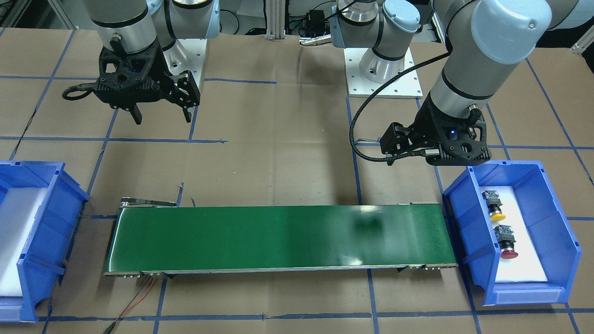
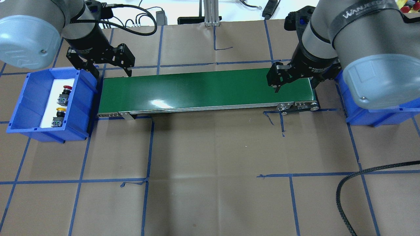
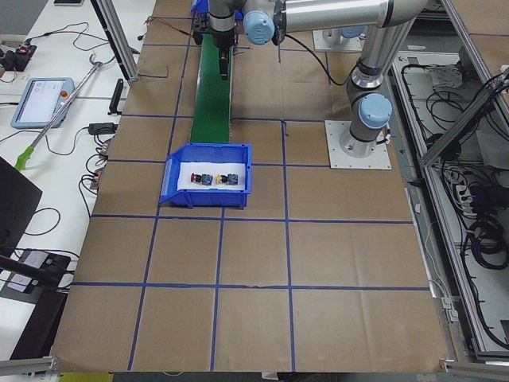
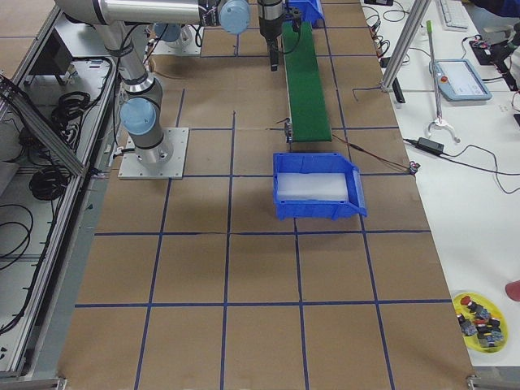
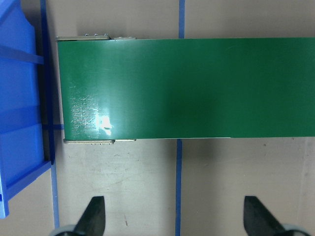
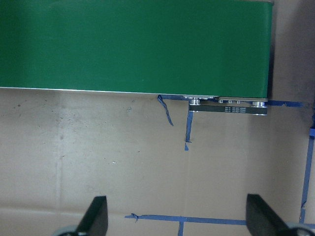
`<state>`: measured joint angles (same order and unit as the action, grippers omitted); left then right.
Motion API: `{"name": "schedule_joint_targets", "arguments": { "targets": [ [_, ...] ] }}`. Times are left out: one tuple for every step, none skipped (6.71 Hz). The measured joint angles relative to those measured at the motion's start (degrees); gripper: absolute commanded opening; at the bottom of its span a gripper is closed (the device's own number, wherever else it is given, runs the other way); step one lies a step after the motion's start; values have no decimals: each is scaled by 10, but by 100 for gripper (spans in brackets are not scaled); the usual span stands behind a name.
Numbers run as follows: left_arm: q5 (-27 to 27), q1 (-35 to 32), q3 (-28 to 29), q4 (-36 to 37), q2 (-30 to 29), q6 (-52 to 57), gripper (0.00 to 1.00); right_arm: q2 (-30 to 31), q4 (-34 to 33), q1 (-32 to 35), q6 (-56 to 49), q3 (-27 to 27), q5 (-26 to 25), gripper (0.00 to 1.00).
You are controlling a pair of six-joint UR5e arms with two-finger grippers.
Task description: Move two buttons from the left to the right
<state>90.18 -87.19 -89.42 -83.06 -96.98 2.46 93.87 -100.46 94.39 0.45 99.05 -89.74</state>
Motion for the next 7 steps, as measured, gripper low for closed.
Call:
{"name": "schedule_joint_targets", "arguments": {
  "targets": [
    [0, 0, 0, 0, 0, 0, 100, 0, 0, 0, 0, 0, 0, 100],
    [-1, 0, 0, 0, 0, 0, 100, 0, 0, 0, 0, 0, 0, 100],
    [-1, 0, 0, 0, 0, 0, 100, 0, 0, 0, 0, 1, 0, 100],
    [0, 0, 0, 0, 1, 0, 100, 0, 0, 0, -1, 1, 0, 100],
    [0, 0, 0, 0, 1, 0, 100, 0, 1, 0, -1, 1, 0, 100],
    [0, 0, -2, 0, 2, 0, 100, 0, 2, 0, -1, 1, 0, 100],
    [1, 0, -4, 0, 6, 0, 100, 0, 3, 0, -2, 1, 0, 100]
  ]
}}
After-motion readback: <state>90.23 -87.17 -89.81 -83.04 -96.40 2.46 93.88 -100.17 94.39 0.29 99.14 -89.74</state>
